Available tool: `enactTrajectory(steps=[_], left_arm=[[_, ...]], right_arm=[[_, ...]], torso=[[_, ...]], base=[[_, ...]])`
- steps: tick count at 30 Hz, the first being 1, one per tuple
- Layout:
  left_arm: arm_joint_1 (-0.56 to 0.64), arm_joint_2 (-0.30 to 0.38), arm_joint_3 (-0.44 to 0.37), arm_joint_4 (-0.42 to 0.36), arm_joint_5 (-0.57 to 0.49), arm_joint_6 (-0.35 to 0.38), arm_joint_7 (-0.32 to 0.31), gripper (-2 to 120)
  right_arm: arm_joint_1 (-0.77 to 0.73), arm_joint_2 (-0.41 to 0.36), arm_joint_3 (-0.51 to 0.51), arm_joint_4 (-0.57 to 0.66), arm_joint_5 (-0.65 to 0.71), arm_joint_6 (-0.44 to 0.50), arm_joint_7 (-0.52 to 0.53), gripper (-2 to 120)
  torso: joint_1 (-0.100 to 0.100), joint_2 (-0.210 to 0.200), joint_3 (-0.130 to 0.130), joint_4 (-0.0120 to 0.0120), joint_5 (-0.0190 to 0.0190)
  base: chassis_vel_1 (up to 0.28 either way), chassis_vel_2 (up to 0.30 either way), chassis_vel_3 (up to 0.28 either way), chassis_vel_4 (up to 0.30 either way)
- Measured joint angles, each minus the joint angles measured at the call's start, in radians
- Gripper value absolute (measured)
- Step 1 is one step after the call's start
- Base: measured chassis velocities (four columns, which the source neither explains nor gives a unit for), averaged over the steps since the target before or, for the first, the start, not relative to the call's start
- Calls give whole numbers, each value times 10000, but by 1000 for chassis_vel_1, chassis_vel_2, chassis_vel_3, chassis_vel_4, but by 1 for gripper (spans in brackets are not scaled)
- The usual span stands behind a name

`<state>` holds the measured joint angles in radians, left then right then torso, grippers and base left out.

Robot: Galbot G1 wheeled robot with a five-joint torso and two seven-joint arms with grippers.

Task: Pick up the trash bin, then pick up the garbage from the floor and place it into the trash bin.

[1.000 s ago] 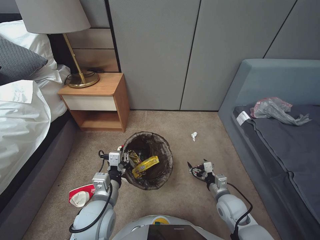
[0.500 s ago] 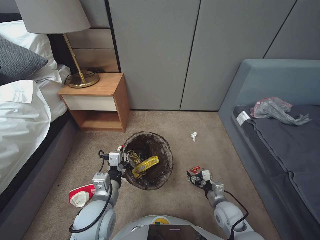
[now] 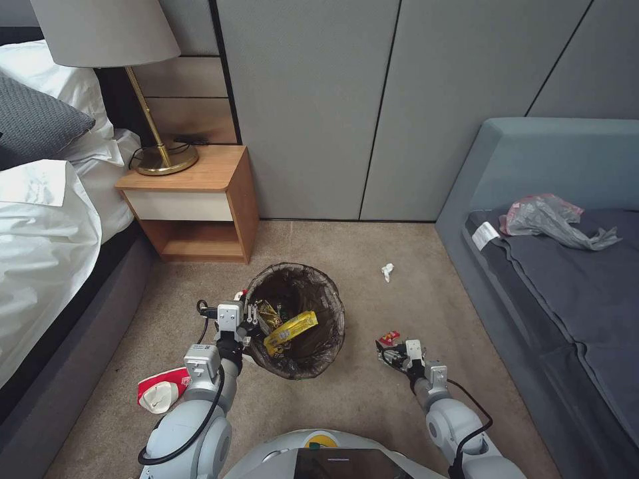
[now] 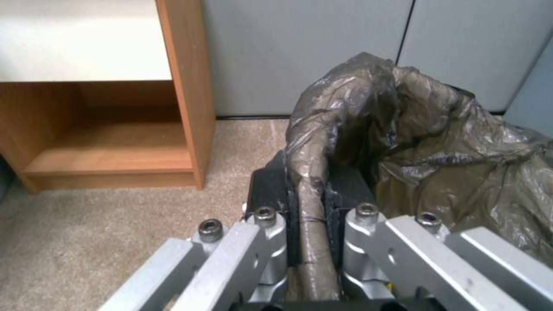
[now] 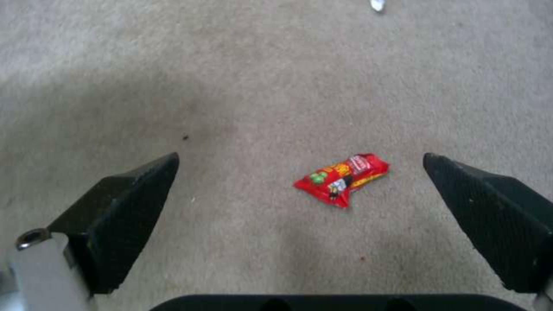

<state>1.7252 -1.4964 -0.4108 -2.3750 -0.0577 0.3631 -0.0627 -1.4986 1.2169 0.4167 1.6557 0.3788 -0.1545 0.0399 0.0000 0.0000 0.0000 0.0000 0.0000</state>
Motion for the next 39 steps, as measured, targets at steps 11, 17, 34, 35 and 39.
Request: enactTrajectory(steps=[11,17,34,35,39], left_arm=[[0,0,0,0,0,0,0,7],[0,0,-1,0,0,0,0,7],[0,0,0,0,0,0,0,7],[0,0,0,0,0,0,0,7],[0,0,0,0,0,0,0,7]], right_arm=[[253,591,172,-197,1975,-735,983,100],[459,823,170,-562,2589,-980,1365,100],[1125,1035,323,-1629,2780,-672,1312,100],[1160,1047,324,-1629,2804,-664,1299,100],[1242,1077,293,-1624,2819,-664,1308,100]], torso=[[0,0,0,-1,-1],[0,0,0,0,0],[0,0,0,0,0],[0,0,0,0,0],[0,0,0,0,1]], base=[[0,0,0,0],[0,0,0,0],[0,0,0,0],[0,0,0,0],[0,0,0,0]])
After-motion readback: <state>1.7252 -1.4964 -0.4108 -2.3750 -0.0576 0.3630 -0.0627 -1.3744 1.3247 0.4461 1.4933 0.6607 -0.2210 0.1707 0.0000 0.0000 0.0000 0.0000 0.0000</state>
